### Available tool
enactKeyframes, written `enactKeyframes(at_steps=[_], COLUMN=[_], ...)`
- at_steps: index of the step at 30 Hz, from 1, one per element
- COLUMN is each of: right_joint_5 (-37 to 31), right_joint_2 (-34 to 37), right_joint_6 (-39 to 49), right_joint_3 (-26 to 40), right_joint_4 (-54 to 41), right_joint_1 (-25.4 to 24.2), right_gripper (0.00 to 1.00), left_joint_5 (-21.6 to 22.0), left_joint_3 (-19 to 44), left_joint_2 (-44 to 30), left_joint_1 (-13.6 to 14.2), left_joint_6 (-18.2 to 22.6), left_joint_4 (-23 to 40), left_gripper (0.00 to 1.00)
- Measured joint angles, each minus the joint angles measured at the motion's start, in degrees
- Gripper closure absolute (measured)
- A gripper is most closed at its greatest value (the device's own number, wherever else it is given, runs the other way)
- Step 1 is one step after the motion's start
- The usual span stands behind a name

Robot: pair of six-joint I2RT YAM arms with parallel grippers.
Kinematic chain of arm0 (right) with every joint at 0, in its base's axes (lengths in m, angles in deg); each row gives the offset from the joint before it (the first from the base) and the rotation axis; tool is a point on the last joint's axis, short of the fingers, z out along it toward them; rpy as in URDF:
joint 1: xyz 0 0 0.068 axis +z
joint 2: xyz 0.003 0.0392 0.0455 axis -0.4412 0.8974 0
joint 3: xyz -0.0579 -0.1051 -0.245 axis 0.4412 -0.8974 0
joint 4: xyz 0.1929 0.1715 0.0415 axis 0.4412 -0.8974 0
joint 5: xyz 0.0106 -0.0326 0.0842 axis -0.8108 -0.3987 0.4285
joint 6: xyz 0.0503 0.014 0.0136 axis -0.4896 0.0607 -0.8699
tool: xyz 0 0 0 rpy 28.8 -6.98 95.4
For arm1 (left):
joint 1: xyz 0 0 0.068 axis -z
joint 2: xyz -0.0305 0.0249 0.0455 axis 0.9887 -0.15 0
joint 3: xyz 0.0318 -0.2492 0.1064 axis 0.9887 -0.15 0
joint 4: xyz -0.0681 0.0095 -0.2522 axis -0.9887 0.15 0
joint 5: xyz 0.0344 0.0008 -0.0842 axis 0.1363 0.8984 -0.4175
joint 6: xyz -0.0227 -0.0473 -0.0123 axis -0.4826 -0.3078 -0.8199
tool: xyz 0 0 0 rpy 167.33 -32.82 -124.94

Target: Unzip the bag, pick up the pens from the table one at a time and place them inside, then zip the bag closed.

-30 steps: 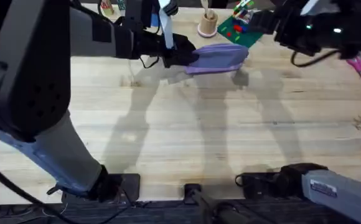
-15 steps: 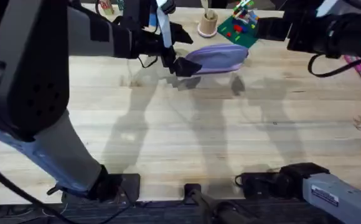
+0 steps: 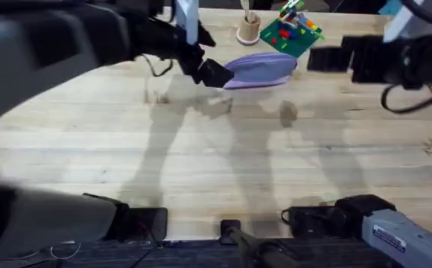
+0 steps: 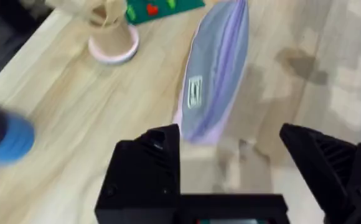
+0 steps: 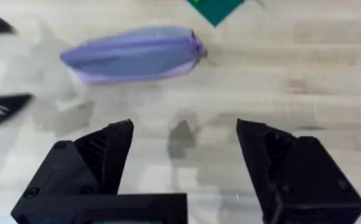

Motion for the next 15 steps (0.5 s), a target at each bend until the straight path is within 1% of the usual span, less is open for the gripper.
enactKeyframes(at_steps=[2,4,6,8,11,13,15], right_joint_5=[0.0,-0.02,-0.01,-0.02,0.0,0.0,0.0], right_joint_2=[-1.82,-3.26,-4.61,-5.58,-6.71,-7.3,-7.84], right_joint_6=[1.36,2.27,3.02,3.41,3.71,3.83,3.99], right_joint_3=[0.0,0.0,0.0,0.0,0.0,0.0,0.0], right_joint_4=[-3.12,-5.43,-7.08,-7.51,-8.91,-9.88,-10.79], right_joint_1=[0.0,0.0,0.0,0.0,0.0,0.0,0.0], right_gripper=[0.006,0.006,0.006,0.006,0.006,0.006,0.006], left_joint_5=[4.6,9.14,13.54,16.88,20.9,22.84,24.12], left_joint_3=[0.0,0.0,0.0,0.0,0.0,0.0,0.0], left_joint_2=[5.53,10.16,14.6,18.25,23.11,25.88,28.32], left_joint_1=[0.1,0.3,0.49,0.55,0.55,0.52,0.54], left_joint_6=[-1.04,-3.21,-6.76,-10.89,-17.64,-21.47,-24.12], left_joint_4=[6.15,10.65,15.2,19.08,25.17,28.44,30.62], left_gripper=[0.006,0.006,0.006,0.006,0.006,0.006,0.006])
